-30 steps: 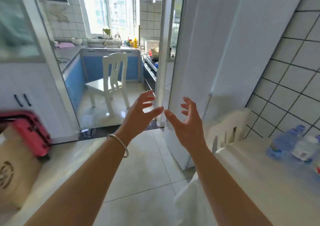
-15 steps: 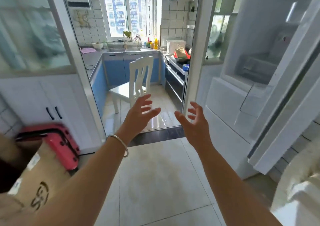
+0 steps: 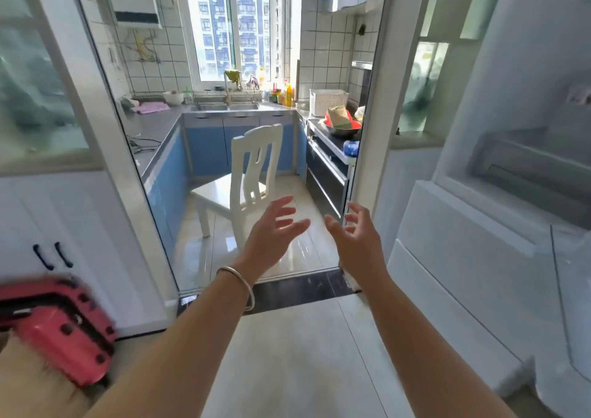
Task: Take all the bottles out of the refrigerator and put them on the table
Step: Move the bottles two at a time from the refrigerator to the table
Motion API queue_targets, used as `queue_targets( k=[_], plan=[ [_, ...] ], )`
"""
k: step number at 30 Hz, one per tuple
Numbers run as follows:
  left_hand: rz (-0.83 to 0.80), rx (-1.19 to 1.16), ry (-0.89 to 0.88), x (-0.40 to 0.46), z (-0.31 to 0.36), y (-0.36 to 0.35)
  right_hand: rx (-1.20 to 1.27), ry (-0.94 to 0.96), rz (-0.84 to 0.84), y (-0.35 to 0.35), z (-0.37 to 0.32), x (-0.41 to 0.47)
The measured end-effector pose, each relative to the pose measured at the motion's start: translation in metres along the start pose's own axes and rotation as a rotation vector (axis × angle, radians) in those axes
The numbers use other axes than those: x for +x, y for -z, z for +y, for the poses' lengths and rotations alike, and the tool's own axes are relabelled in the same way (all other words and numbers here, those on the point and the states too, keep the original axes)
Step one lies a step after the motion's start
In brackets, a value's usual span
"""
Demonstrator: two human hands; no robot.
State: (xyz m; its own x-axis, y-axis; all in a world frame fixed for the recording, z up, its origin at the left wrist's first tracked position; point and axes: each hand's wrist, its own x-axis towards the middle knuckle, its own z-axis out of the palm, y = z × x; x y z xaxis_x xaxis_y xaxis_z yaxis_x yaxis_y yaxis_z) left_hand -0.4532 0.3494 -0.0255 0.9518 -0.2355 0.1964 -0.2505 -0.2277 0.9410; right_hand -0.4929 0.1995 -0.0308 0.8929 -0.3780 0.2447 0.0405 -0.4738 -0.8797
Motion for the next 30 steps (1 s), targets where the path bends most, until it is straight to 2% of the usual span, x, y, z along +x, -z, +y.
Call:
queue_targets(
  k=[4, 10, 16, 22, 30],
  plan=[
    [-0.015, -0.005, -0.027, 0.091, 0.008, -0.019, -0.044, -0.009, 0.053, 0.020, 0.003, 0.094],
    [-0.137, -0.084, -0.094, 0.198, 0.009, -0.072, -0.078, -0.044, 0.138, 0.042, 0.035, 0.184],
    [-0.350, -0.196, -0.101, 0.305, 0.007, -0.165, -0.150, -0.134, 0.317, 0.088, 0.084, 0.266],
    [-0.632, -0.268, -0.155, 0.395, 0.034, -0.279, -0.162, -0.238, 0.599, 0.153, 0.127, 0.342],
    [-0.924, -0.356, -0.192, 0.470, 0.075, -0.427, -0.182, -0.341, 0.899, 0.238, 0.172, 0.399]
  ],
)
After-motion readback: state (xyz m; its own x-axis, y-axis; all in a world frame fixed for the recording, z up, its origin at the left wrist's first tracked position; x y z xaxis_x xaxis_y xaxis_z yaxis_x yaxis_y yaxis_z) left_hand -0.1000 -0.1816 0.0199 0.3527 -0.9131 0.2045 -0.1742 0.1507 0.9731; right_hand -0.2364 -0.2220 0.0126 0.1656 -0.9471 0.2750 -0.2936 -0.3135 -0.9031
